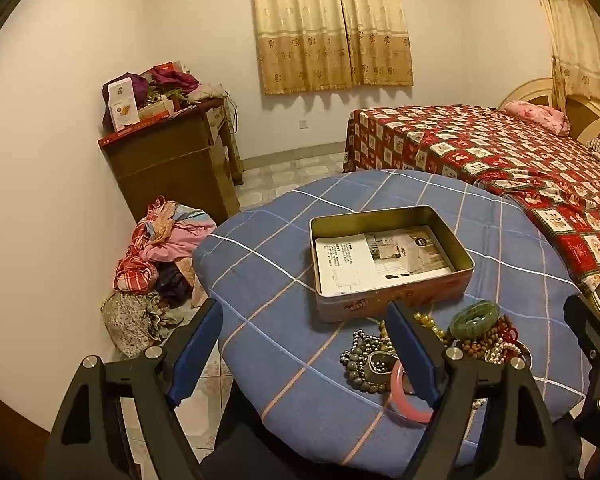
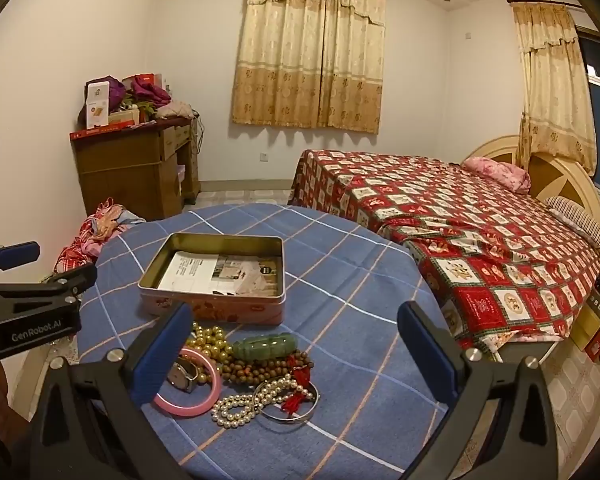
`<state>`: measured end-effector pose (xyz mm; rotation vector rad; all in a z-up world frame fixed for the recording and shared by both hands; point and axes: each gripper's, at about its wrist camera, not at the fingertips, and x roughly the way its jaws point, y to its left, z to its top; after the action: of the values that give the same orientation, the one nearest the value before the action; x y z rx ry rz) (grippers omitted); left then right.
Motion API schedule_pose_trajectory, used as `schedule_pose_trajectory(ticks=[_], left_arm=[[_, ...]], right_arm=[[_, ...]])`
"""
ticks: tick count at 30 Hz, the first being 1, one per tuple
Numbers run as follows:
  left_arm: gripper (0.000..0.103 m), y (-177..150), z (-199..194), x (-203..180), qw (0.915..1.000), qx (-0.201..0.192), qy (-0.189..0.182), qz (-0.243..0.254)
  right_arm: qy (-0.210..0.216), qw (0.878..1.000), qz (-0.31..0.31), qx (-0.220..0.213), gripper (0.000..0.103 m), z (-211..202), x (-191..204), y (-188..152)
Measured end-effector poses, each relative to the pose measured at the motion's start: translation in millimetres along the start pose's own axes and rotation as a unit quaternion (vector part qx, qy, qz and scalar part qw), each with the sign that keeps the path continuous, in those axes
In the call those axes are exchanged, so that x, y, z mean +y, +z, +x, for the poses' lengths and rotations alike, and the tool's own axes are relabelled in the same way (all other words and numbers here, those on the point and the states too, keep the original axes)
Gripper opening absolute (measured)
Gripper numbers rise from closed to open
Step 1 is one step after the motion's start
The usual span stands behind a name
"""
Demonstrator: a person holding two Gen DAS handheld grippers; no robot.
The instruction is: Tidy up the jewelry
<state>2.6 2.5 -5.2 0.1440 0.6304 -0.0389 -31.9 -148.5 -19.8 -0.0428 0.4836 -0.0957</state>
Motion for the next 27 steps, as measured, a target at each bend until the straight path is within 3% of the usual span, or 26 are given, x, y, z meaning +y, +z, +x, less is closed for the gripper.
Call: schedule_pose_trajectory(ticks=[27], left_arm=[[0.083, -1.4, 0.8, 1.1, 1.0, 0.002, 0.006, 0.002]], right_arm=[[0.0, 1.0, 0.001, 0.001, 0.103, 1.7, -2.3, -2.8]])
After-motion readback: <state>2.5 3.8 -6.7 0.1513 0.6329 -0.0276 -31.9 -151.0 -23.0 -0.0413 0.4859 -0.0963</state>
